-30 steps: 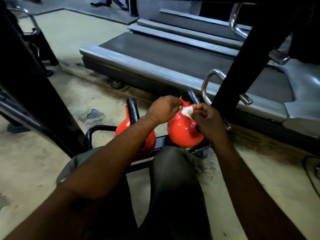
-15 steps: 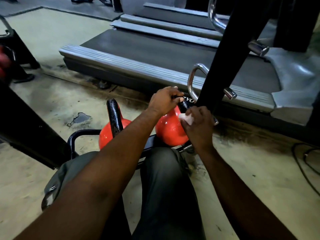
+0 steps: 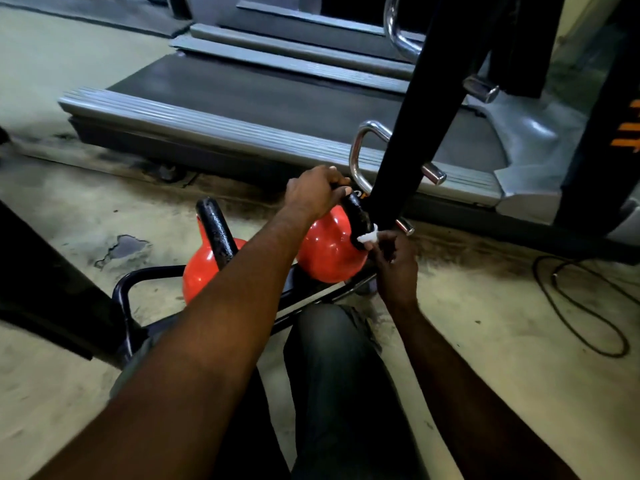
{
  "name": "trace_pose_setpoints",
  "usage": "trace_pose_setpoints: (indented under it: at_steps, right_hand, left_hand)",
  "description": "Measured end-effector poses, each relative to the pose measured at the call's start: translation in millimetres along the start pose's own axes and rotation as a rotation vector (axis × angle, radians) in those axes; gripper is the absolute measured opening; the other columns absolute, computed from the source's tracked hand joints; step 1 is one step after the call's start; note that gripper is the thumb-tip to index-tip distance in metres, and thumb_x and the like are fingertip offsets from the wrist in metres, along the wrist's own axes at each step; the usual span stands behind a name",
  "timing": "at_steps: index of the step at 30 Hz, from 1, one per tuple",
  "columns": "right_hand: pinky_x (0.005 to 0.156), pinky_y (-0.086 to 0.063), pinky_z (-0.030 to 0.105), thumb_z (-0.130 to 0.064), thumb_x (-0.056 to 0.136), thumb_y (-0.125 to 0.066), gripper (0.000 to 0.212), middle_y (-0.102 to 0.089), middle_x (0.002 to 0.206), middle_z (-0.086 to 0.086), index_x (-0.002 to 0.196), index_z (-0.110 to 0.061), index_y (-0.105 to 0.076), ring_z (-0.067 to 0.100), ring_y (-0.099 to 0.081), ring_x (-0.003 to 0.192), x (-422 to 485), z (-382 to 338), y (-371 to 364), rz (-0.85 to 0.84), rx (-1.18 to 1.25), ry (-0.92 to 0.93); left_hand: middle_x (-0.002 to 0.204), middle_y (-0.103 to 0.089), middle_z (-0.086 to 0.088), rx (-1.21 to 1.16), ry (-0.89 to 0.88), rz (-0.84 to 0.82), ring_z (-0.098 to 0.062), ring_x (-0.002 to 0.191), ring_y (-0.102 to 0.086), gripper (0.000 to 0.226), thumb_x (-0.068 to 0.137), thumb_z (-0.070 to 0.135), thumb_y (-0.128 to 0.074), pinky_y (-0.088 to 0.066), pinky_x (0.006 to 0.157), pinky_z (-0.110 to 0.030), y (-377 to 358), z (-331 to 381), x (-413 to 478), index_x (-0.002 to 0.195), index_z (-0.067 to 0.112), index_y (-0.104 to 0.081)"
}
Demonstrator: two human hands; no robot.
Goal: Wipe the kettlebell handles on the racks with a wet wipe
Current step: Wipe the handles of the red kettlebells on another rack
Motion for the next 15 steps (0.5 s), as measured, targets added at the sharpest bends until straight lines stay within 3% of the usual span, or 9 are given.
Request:
trace_pose_setpoints:
  at_steps: [3, 7, 9, 13, 15]
  right_hand:
    - [0.075, -0.050, 0.027, -0.014, 0.099, -0.058, 0.014, -0.070, 0.097, 0.001, 0.109, -0.008, -0.065, 0.006, -0.063, 0.082, 5.7, 2.8, 2.3, -0.107, 0.187, -0.148]
    - [0.082, -0.051, 0.032, -0.011, 0.101, -0.049, 0.025, -0.075, 0.091, -0.006, 0.098, -0.022, -0.071, 0.010, -0.067, 0.085, 34.3, -7.6, 0.2, -0.156, 0.274, -0.265]
    - [0.089, -0.052, 0.035, -0.017, 0.097, -0.054, 0.021, -0.075, 0.101, -0.002, 0.100, -0.023, -0.073, 0.013, -0.068, 0.095, 44.6, -28.8, -1.9, -0.163, 0.148, -0.151]
    - [0.097, -0.043, 0.020, -0.012, 0.082, -0.070, 0.027, -0.072, 0.112, 0.005, 0.108, -0.012, -0.073, 0.016, -0.064, 0.105, 20.3, -64.1, -6.5, -0.075, -0.343, 0.275]
    - [0.095, -0.046, 0.029, -0.014, 0.076, -0.073, 0.029, -0.070, 0.106, 0.009, 0.104, -0.008, -0.072, 0.023, -0.063, 0.102, 0.4, -56.0, 0.9, 0.027, -0.435, 0.391]
  left_hand:
    - [0.127, -0.062, 0.008, -0.001, -0.021, -0.010, -0.016, 0.119, -0.056, 0.030, 0.091, 0.047, -0.060, -0.039, 0.101, -0.040, -5.3, 12.6, -1.0, 0.118, 0.037, -0.067]
    - [0.117, -0.066, 0.007, -0.019, -0.042, -0.012, -0.018, 0.113, -0.060, 0.025, 0.090, 0.045, -0.061, -0.044, 0.099, -0.044, -11.6, 19.4, -3.2, 0.112, 0.035, -0.068]
    - [0.117, -0.066, 0.005, -0.001, -0.061, -0.010, -0.019, 0.112, -0.061, 0.025, 0.090, 0.044, -0.062, -0.046, 0.097, -0.043, -10.4, 17.9, -5.2, 0.112, 0.034, -0.068]
    - [0.113, -0.066, 0.007, -0.041, -0.067, -0.004, -0.017, 0.107, -0.062, 0.026, 0.089, 0.045, -0.064, -0.048, 0.095, -0.042, -4.3, 8.4, -3.0, 0.111, 0.034, -0.069]
    - [0.112, -0.065, 0.008, -0.054, -0.087, -0.006, -0.016, 0.106, -0.062, 0.026, 0.088, 0.046, -0.064, -0.048, 0.095, -0.043, -4.4, 10.2, -3.4, 0.111, 0.035, -0.070]
Point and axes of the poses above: each hand's wrist, its own x-axis towards the middle knuckle, its own y-axis out of the back of the hand, z = x × y, the point moved 7 cm from there along x, towards the middle knuckle
